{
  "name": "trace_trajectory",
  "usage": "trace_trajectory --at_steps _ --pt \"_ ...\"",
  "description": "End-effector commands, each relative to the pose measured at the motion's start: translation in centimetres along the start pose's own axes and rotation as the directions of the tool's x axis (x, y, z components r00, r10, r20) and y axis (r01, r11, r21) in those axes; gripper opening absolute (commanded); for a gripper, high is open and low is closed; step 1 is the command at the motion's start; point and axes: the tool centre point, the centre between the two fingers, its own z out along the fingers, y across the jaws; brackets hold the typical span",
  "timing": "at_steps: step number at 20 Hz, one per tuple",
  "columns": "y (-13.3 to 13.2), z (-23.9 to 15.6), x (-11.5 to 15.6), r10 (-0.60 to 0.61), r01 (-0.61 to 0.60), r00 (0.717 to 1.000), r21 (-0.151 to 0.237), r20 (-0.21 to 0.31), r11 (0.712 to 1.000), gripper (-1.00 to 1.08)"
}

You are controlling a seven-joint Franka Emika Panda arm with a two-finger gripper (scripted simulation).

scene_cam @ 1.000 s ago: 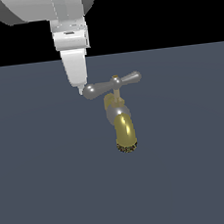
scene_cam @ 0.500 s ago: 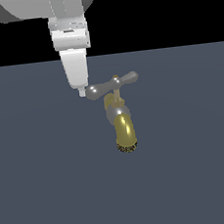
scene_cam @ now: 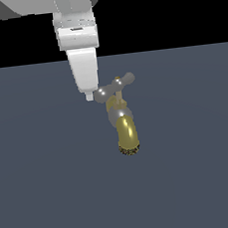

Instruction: Turn on the faucet by rotating a designated handle.

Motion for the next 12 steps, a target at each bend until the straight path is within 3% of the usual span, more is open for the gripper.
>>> trace_trajectory --at_steps 1,12 --pt "1.0 0.0 1.9 0.026 -0.026 1.0 -0.003 -0.003 1.0 -1.0" --pt "4.1 0.0 4.1 0.027 -0.027 1.0 -0.005 -0.003 1.0 -1.0"
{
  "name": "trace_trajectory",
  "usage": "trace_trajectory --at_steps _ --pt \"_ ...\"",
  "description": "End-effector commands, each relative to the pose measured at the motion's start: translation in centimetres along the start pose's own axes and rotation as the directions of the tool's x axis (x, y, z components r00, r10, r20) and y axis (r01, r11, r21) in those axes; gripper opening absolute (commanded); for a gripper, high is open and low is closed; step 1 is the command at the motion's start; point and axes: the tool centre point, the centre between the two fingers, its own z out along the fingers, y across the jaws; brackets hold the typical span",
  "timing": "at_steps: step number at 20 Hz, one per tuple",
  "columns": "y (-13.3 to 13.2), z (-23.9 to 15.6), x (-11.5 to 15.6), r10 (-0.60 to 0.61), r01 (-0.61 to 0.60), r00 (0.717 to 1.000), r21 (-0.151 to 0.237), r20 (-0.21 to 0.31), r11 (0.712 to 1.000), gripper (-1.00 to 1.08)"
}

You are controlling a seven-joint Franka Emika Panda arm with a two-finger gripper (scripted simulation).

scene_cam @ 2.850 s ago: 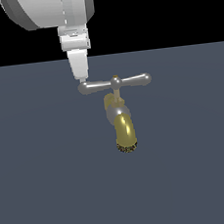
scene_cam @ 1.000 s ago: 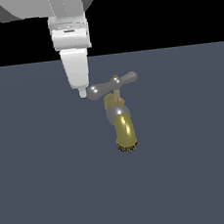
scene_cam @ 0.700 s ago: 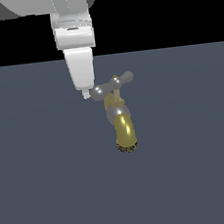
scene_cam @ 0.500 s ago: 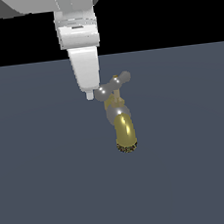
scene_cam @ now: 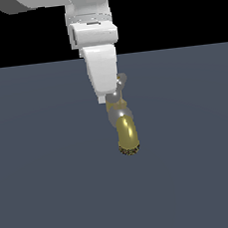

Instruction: Turn on the faucet by rotating a designated handle.

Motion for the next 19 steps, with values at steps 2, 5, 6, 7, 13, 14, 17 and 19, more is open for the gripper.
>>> trace_trajectory --at_steps 2,5,6,7,13,14,17,19 --pt "0.1 0.0 0.6 0.001 -0.001 1.0 0.0 0.0 1.0 -1.0" --pt "0.3 0.0 2.5 0.006 -0.006 1.0 0.0 0.0 1.0 -1.0" --pt "0.4 0.0 3.1 0.007 -0.007 1.0 0.0 0.0 1.0 -1.0" --pt "0.5 0.0 3.7 0.009 -0.009 1.0 0.0 0.0 1.0 -1.0" --pt "1.0 0.0 7.5 0.017 -0.017 1.0 -0.001 -0.001 1.0 -1.0" --pt "1.1 0.0 8.1 0.019 -0.019 1.0 -0.001 -0.001 1.0 -1.0" --pt "1.4 0.0 9.9 0.023 -0.023 1.0 -0.001 -0.001 1.0 -1.0" --pt "1.5 0.0 10.5 0.025 -0.025 1.0 -0.001 -0.001 1.0 -1.0"
